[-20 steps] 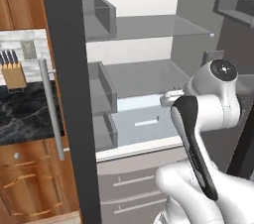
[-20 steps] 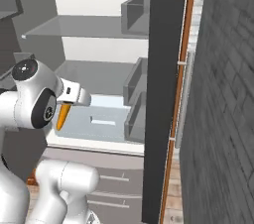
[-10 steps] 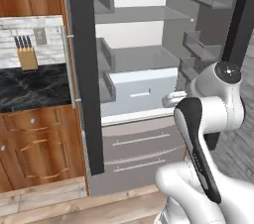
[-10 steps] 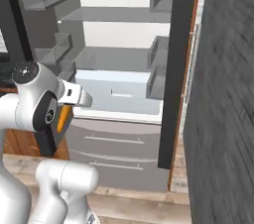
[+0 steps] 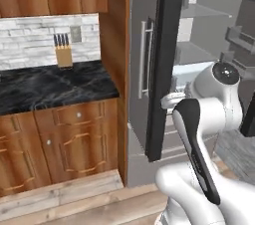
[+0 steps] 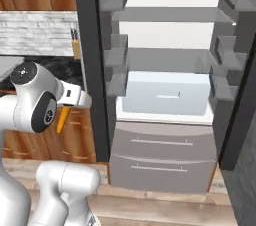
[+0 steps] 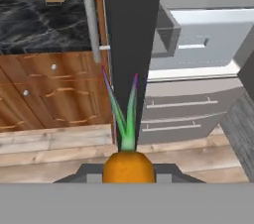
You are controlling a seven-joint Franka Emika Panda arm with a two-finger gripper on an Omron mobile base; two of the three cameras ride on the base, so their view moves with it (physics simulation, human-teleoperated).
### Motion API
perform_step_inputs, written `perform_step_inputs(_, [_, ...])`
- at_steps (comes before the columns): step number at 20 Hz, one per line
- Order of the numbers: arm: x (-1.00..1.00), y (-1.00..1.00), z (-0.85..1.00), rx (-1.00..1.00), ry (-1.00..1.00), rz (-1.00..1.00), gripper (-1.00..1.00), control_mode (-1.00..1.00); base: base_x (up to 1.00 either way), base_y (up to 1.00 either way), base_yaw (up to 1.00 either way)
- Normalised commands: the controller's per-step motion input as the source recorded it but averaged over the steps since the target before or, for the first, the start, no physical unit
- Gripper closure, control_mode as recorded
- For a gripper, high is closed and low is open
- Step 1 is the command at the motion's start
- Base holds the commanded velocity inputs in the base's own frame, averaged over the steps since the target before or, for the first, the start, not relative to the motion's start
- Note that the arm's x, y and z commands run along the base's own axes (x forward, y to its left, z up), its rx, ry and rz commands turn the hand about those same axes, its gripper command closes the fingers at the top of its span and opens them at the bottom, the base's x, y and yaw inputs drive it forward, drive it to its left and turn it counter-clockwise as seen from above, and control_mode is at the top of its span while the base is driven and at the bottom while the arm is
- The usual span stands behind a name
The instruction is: Place one carrot and one fish in each tupperware on the nearby counter, to pack two identical lunches.
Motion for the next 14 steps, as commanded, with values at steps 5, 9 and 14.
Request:
perform_step_inputs(5, [0.00,0.00,0.00,0.00,0.00,0.00,1.00,1.00,-0.02,1.00,-0.12])
perform_step_inputs(9, [0.00,0.00,0.00,0.00,0.00,0.00,1.00,1.00,-0.01,1.00,-0.05])
perform_step_inputs(14, [0.00,0.00,0.00,0.00,0.00,0.00,1.00,1.00,0.00,1.00,0.00])
